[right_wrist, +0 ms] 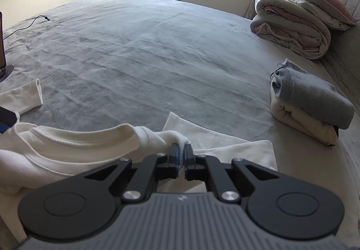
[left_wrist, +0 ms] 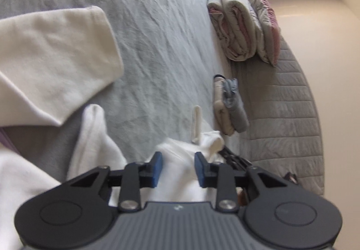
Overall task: Fold clothes
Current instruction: 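Pull the collar with the right gripper to spread the sweatshirt flat, then open both grippers to release the white sweatshirt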
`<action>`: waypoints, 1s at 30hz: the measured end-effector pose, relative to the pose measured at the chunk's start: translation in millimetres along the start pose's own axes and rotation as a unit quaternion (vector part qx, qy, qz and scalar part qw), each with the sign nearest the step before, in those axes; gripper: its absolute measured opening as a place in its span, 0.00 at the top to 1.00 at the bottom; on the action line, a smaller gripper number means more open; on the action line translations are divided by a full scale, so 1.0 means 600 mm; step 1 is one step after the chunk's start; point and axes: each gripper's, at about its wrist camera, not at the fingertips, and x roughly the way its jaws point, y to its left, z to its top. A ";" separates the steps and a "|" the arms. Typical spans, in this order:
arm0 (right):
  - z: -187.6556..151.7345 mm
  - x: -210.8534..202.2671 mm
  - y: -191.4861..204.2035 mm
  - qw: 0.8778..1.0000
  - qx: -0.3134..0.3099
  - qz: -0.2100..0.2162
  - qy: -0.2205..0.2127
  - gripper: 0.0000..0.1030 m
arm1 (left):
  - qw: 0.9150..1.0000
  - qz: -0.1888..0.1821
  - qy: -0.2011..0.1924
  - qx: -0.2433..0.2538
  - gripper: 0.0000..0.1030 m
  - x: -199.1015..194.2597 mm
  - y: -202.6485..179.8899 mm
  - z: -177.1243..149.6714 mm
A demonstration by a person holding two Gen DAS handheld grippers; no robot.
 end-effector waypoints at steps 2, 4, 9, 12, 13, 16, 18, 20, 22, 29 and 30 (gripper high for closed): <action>-0.001 0.002 0.000 1.000 -0.001 0.002 0.004 0.95 | 0.999 0.026 0.005 0.029 0.62 0.007 -0.014 -0.008; -0.004 0.008 0.001 1.000 -0.006 0.006 0.014 0.87 | 0.995 0.069 0.011 0.068 0.61 0.016 -0.030 -0.019; -0.011 0.023 0.000 0.999 -0.014 0.004 0.038 0.59 | 0.976 0.147 0.000 0.162 0.61 0.033 -0.070 -0.051; -0.011 0.026 -0.008 0.999 -0.004 0.006 0.039 0.52 | 0.962 0.177 -0.015 0.209 0.61 0.038 -0.089 -0.072; -0.011 0.026 -0.012 0.999 0.002 0.009 0.038 0.50 | 0.956 0.186 -0.019 0.224 0.61 0.040 -0.095 -0.079; -0.008 0.026 -0.028 0.998 0.028 0.029 0.037 0.50 | 0.943 0.205 -0.024 0.261 0.61 0.027 -0.103 -0.091; -0.007 0.024 -0.038 0.997 0.047 0.044 0.035 0.50 | 0.942 0.205 -0.026 0.265 0.60 0.013 -0.107 -0.090; -0.005 0.022 -0.047 0.996 0.065 0.058 0.033 0.50 | 0.946 0.202 -0.036 0.250 0.59 -0.006 -0.103 -0.081; -0.004 0.023 -0.051 0.995 0.073 0.066 0.035 0.50 | 0.949 0.204 -0.052 0.233 0.59 -0.022 -0.095 -0.070; -0.006 0.033 -0.051 0.994 0.080 0.065 0.045 0.49 | 0.972 0.175 -0.039 0.154 0.60 -0.043 -0.059 -0.034; -0.006 0.034 -0.051 0.994 0.080 0.065 0.047 0.49 | 0.973 0.174 -0.027 0.150 0.60 -0.038 -0.057 -0.036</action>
